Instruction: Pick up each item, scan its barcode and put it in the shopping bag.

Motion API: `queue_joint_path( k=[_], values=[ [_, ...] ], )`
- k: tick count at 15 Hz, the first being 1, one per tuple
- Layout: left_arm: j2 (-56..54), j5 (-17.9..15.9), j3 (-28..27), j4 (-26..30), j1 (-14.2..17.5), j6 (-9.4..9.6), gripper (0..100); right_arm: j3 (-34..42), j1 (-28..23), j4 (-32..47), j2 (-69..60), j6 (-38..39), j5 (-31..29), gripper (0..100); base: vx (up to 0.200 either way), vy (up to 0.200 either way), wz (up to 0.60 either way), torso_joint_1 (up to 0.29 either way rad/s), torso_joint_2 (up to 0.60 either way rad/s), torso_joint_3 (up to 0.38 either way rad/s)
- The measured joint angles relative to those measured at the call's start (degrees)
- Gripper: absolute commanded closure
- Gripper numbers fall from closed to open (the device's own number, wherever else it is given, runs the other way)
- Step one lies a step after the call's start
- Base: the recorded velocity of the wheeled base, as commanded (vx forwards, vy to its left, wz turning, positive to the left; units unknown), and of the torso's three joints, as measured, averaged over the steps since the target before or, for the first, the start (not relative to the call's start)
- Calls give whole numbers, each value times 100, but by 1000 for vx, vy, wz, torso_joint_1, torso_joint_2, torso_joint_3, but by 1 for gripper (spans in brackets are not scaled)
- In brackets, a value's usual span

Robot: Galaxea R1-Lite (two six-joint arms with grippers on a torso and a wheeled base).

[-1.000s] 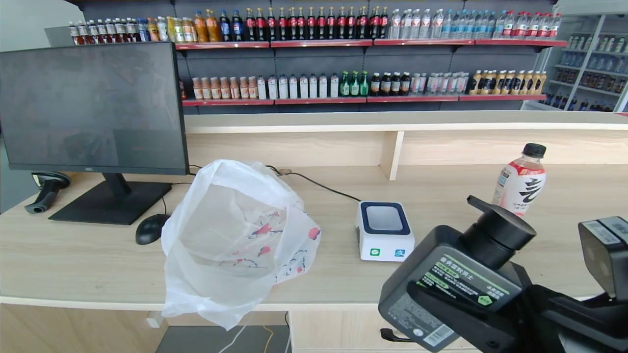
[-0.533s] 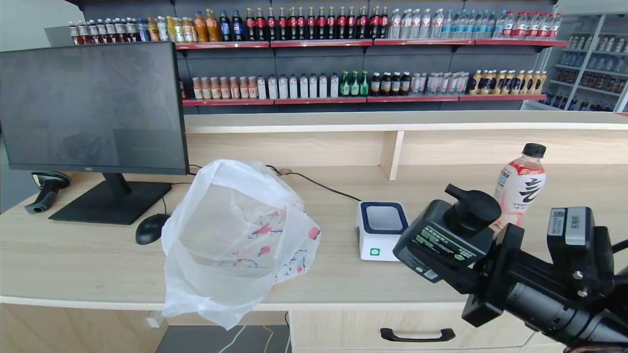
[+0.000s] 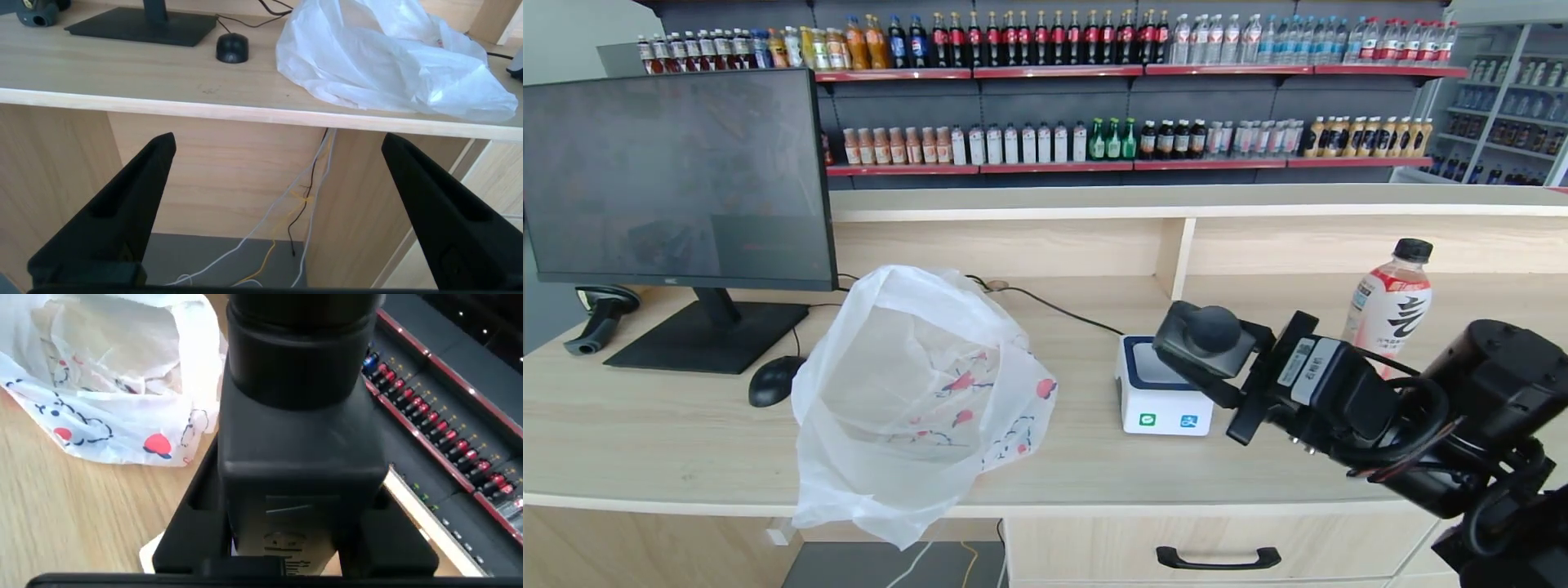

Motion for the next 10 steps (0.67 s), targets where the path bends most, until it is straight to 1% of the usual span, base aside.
queue_joint_path(
  k=[2, 5, 7, 10],
  values=[
    [0, -2, 0, 0, 0, -2, 0, -168, -99, 0, 222, -323, 101, 100, 0, 0, 0, 0, 0, 0],
    [0, 0, 0, 0, 0, -9, 0, -232, -262, -5, 366, -889, 251, 100, 0, 0, 0, 0, 0, 0],
    [0, 0, 0, 2, 0, -6, 0, -258, -300, -5, 468, -1122, 352, 100, 0, 0, 0, 0, 0, 0],
    [0, 0, 0, 0, 0, -5, 0, -560, -352, 0, 774, -1504, 944, 100, 0, 0, 0, 0, 0, 0]
  ],
)
